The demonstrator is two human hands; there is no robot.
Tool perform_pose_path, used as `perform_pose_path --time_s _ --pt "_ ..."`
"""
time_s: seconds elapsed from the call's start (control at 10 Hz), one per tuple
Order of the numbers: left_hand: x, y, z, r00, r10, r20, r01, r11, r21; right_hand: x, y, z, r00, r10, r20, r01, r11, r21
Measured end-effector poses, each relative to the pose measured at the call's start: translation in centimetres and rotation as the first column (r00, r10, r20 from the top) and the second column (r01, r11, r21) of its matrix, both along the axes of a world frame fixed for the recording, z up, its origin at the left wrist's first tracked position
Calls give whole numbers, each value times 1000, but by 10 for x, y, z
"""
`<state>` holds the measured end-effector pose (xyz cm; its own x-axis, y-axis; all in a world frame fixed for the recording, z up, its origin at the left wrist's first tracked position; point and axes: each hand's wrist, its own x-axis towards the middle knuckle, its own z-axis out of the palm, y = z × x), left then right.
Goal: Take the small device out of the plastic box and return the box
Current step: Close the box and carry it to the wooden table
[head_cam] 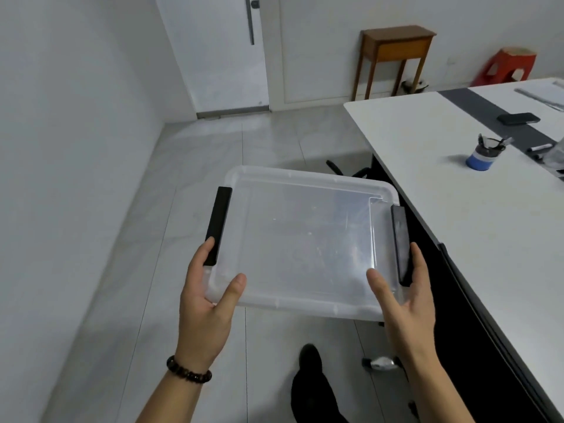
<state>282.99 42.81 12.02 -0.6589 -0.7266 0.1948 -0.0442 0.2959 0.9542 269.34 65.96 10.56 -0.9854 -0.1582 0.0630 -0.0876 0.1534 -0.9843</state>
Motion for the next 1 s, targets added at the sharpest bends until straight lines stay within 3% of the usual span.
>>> perform_pose_path --time_s 0.3,0.5,0.7,1.0 --pt "-234 -173 35 996 89 -22 -90 996 -22 -261 -184 37 996 94 8 -94 995 25" --pt "-376 -294 7 993 114 -32 -114 993 15 -410 -309 23 988 149 -42 -147 988 48" --pt "-545 -424 1 998 40 -40 -39 998 45 -563 -429 17 997 62 -47 -59 996 64" --pt "-825 -546 11 969 -237 68 238 971 -7 -774 -515 10 967 -253 -13 253 967 11"
